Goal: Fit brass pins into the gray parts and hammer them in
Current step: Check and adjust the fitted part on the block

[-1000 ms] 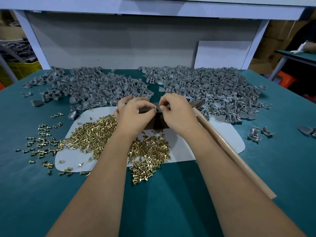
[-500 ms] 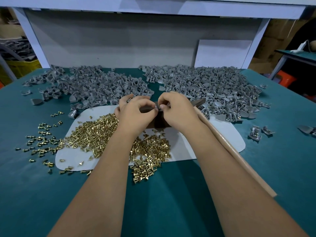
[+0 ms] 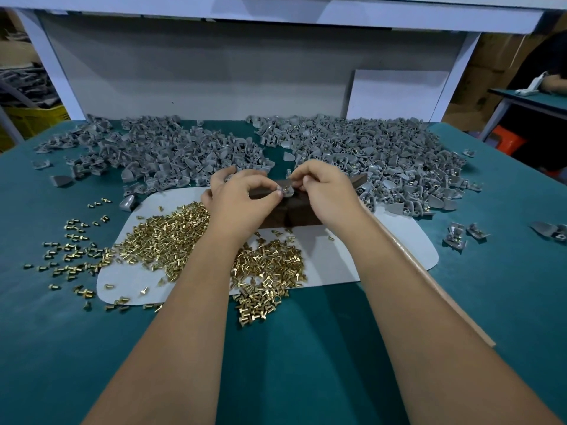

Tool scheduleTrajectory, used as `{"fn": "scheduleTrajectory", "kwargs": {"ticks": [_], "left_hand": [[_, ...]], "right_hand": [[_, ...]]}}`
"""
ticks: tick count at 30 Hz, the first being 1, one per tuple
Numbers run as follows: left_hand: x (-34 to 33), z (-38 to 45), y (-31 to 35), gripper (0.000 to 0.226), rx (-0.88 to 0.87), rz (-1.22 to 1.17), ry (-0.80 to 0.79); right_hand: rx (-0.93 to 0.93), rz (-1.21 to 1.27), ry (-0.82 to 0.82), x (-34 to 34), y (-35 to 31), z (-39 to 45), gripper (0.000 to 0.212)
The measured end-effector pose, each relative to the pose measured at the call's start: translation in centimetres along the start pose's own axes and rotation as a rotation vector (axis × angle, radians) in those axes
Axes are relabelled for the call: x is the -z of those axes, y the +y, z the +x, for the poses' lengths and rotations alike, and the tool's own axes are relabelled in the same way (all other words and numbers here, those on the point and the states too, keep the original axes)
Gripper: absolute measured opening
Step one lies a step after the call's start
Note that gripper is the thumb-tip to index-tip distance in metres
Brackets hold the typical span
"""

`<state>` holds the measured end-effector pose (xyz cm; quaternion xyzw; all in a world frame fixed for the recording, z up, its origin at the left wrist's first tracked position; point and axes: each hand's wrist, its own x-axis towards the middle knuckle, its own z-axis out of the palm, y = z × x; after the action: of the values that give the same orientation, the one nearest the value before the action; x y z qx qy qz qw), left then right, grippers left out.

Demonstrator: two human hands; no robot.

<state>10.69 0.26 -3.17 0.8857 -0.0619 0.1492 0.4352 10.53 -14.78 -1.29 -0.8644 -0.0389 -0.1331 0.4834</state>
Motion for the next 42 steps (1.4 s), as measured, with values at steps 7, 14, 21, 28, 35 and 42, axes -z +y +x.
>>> {"fn": "scheduleTrajectory", "kwargs": {"ticks": [7,14,21,28,35,42], "left_hand": [[-0.1,0.3,-0.2,0.021,-0.010,0.031,0.009],[-0.1,0.3,-0.2,0.020,-0.021,0.078,0.010],[-0.3,0.1,-0.1,0.018,0.008,0.095,0.020],[-0.3,-0.1,0.0,0.020,0.049,0.016,0.010],[-0.2,0.1,-0.2,0.014,0.090,-0.083,-0.043],[-0.2,0.2,-0.2,0.017,0.118,-0.161,-0.044]], "right_hand": [[0.140,-0.289,-0.010,-0.7,-0.4,0.3,0.009],[0.123,-0.356,0.068,-1.4,-0.4,0.4,0.011],[0.054,-0.251,0.168,-2.1,-0.3,-0.1,0.021],[0.070,-0.258,0.189,-2.4,0.0,-0.2,0.017],[0.081,0.021,0.201,-1.3,1.1,-1.1,0.023],[0.050,0.062,0.200,-1.3,1.1,-1.0,0.022]]}}
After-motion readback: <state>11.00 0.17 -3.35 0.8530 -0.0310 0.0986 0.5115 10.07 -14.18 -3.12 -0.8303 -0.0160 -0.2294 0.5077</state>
